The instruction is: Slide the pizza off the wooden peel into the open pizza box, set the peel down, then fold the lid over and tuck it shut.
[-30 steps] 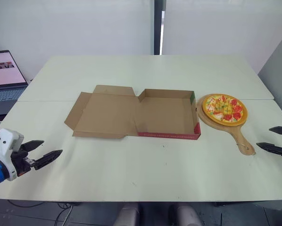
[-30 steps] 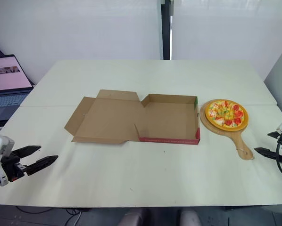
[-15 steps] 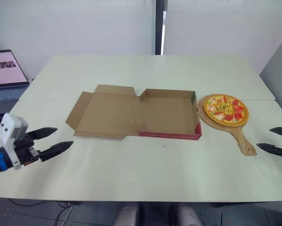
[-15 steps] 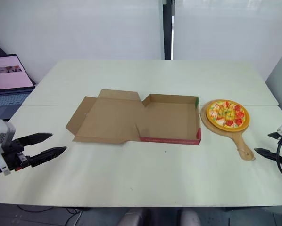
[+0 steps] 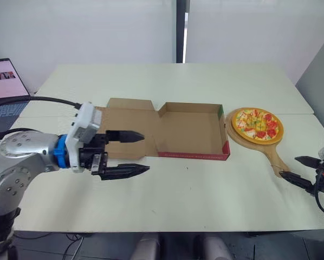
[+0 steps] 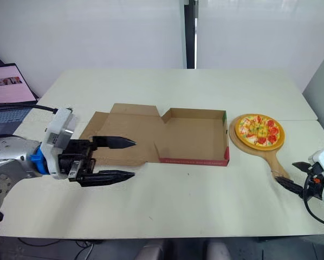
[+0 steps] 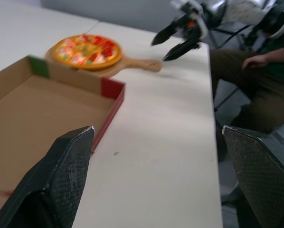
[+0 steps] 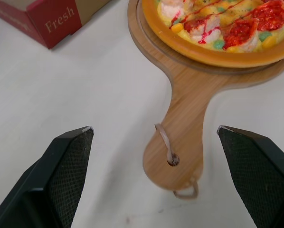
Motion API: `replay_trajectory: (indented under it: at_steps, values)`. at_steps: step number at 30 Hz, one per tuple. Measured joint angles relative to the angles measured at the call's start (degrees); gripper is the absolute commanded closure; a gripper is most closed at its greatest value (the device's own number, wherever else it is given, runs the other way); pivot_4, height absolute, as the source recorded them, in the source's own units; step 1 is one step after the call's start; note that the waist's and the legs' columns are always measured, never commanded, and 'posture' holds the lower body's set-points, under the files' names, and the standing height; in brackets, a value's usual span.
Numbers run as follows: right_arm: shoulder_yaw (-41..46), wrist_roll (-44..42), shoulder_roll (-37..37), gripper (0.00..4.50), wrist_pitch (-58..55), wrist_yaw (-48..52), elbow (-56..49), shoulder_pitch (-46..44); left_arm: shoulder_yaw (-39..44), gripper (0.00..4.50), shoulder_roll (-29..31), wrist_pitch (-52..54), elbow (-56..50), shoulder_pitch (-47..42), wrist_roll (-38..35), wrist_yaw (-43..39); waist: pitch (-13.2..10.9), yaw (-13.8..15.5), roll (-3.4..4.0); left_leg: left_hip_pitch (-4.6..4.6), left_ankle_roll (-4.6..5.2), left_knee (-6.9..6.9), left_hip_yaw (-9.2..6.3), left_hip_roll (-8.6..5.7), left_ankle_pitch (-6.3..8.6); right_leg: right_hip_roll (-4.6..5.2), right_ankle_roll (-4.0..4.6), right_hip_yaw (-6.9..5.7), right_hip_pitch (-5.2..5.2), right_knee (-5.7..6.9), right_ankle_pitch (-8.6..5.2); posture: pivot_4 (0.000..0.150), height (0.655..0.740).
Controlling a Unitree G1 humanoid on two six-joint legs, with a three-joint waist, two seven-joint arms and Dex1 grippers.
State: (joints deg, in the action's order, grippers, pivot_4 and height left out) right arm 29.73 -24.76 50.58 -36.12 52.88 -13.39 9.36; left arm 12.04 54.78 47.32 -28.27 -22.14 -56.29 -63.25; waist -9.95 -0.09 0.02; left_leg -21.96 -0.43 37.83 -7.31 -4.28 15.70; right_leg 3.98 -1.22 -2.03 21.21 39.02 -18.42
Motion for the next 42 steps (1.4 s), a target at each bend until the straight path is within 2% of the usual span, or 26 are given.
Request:
replay_trajectory:
  at_steps: [4,7,19,34,42]
  values:
    - [-3.81,0.66,-3.67,0.02,-0.89,-5.31,-0.84,-3.83,-5.45,0.0,-4.27,0.26,1.17,-8.76,-0.25,0.18,-0.02,0.09,-0.04,0.01,-0.07,0.05,0.0,-0.04,-0.06,-0.01,-0.1,0.04,-0.05,-0.02,0.05,0.15,0.74]
    - [-6.03,1.62,-5.04,0.02,-0.91,-8.65,-0.56,-5.75,-7.39,0.0,-5.45,0.8,2.28,-11.07,-0.28,0.09,-0.02,-0.09,-0.04,0.01,-0.19,0.02,0.05,-0.02,-0.13,-0.02,-0.1,0.08,-0.01,-0.02,0.05,0.15,0.74]
    - [-9.92,7.69,-5.55,0.02,2.13,-14.25,6.85,-9.59,-7.75,0.0,-5.74,0.99,4.39,-11.81,1.21,-0.34,-0.03,-0.09,-0.06,0.01,-0.18,0.04,0.08,-0.02,-0.15,-0.03,-0.1,0.11,-0.01,-0.01,0.05,0.15,0.74]
    - [-12.91,8.52,-5.21,0.02,2.78,-14.17,12.95,-13.66,-7.76,0.0,-4.74,1.47,4.6,-11.26,1.65,0.03,-0.03,-0.14,-0.06,0.02,-0.18,0.05,0.08,-0.01,-0.16,-0.03,-0.1,0.12,-0.01,0.0,0.05,0.15,0.74]
    - [-16.38,10.21,-5.76,0.02,0.13,-15.8,15.58,-19.69,-8.45,0.0,-4.74,2.25,4.35,-11.38,1.8,-0.07,-0.03,-0.27,-0.06,0.03,-0.18,0.06,0.09,-0.01,-0.16,-0.03,-0.1,0.13,-0.01,0.01,0.06,0.15,0.74]
